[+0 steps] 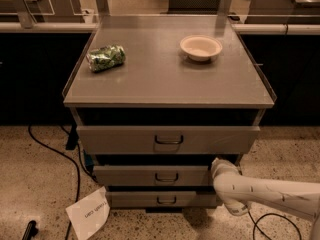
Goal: Open middle drawer
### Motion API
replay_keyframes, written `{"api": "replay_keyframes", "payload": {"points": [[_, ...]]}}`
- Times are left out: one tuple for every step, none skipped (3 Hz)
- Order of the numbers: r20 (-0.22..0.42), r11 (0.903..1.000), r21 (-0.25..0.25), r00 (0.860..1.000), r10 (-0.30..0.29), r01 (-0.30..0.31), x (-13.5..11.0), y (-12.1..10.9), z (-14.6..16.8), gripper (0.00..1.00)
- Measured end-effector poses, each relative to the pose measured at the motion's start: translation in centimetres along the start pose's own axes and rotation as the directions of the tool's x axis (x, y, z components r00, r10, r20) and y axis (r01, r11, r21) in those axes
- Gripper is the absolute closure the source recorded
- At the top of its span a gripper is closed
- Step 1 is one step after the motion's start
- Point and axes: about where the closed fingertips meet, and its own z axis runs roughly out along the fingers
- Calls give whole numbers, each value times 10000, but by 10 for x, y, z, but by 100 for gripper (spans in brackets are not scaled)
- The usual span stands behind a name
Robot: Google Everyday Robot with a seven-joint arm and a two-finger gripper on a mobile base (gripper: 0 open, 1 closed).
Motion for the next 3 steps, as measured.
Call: {"api": "replay_keyframes", "payload": {"points": [[-51, 10000, -9, 10000, -39, 39, -1, 1, -1, 100], [-841, 9973, -315, 9940, -695, 670, 10, 5, -3, 100], [-908, 9966, -342, 9928, -782, 753, 8, 6, -6, 100]]}}
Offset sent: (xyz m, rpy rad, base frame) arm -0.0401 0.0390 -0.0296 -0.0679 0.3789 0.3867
